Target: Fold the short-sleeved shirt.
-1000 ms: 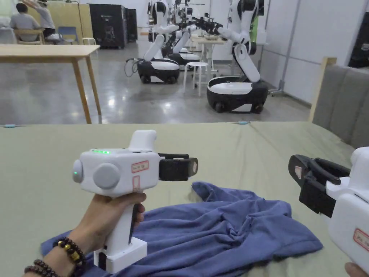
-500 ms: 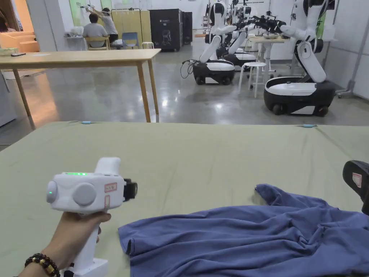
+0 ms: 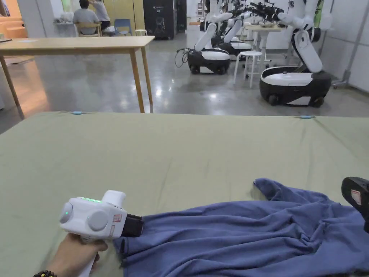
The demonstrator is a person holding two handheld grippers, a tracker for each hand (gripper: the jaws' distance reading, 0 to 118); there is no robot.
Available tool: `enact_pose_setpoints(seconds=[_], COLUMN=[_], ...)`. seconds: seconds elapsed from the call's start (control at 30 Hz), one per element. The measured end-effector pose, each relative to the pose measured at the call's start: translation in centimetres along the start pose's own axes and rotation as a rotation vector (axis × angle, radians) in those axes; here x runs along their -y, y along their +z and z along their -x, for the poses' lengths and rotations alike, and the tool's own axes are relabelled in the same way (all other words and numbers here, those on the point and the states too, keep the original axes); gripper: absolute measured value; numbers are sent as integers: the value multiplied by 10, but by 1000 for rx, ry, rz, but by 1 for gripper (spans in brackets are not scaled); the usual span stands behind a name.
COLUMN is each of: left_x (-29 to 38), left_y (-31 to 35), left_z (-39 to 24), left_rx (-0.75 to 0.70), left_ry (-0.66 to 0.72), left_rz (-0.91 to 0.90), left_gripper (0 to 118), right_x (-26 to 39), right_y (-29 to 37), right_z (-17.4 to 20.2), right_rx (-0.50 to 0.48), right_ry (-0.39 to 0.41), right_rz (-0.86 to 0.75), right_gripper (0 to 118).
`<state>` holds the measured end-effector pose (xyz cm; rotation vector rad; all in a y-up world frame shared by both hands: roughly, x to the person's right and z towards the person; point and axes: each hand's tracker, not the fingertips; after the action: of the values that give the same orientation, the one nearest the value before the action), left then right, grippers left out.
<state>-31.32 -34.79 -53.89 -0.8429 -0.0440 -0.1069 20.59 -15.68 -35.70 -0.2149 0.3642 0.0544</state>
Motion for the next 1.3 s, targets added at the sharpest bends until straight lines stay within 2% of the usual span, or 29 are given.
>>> enact_pose_setpoints(seconds=[0.07, 0.17, 0.2, 0.23, 0.27, 0.4, 0.5, 0.57, 0.63, 0.67, 0.73, 0.77, 0.8, 0.83, 0.9, 0.97, 1.07, 1.13, 1.2, 1.27, 1.3], left_x=[3, 10, 11, 11, 9, 3, -3, -7, -11, -14, -15, -16, -17, -19, -20, -24, -24, -26, -26, -26, -26], left_y=[24, 30, 31, 32, 33, 37, 51, 65, 73, 75, 86, 88, 88, 89, 92, 91, 93, 90, 91, 90, 90], left_z=[-23, -39, -42, -47, -49, -42, -36, -38, -42, -43, -59, -62, -66, -70, -73, -73, -73, -69, -70, -70, -71], left_rx=[-9, 66, 79, 47, 13, 65, 119, 146, 149, 176, 216, 218, 222, 219, 214, 223, 217, 215, 214, 210, 212], left_ry=[-44, -97, -117, -144, -169, -88, -42, -39, -51, -37, -16, -19, -15, -21, -29, -8, -2, 1, -1, -7, -6], left_rz=[-19, 48, 48, 42, 22, 36, -19, -82, -109, -110, -123, -123, -116, -120, -125, -113, -109, -105, -103, -103, -101], left_gripper=[88, 48, 25, 10, 3, 1, 1, 1, 0, 1, 0, 1, 1, 1, 1, 1, 1, 1, 1, 1, 1], right_x=[1, 2, 3, 4, 5, 9, 16, 32, 55, 72, 95, 111, 122, 132, 140, 148, 151, 153, 153, 156, 158], right_y=[-1, -2, -4, -4, -6, -19, -44, -69, -87, -97, -108, -113, -117, -116, -123, -132, -147, -149, -151, -154, -158], right_z=[1, 2, 2, 1, 0, -26, -87, -140, -178, -198, -219, -228, -235, -242, -252, -263, -266, -257, -239, -220, -217], right_rx=[-5, -13, -17, -20, -22, -5, 124, 235, 254, 213, 207, 201, 187, 169, 216, 209, 191, 127, 88, 93, 122], right_ry=[0, -2, -5, -7, -8, -49, -102, -152, -173, -192, -252, -285, -310, -307, -329, -345, -327, -319, -287, -179, -143], right_rz=[5, 14, 16, 17, 21, 64, 156, 315, 408, 469, 519, 568, 591, 546, 553, 593, 650, 675, 684, 716, 733], right_gripper=[1, 1, 1, 1, 1, 1, 2, 2, 3, 13, 102, 118, 114, 113, 113, 113, 112, 97, 67, 63, 54])
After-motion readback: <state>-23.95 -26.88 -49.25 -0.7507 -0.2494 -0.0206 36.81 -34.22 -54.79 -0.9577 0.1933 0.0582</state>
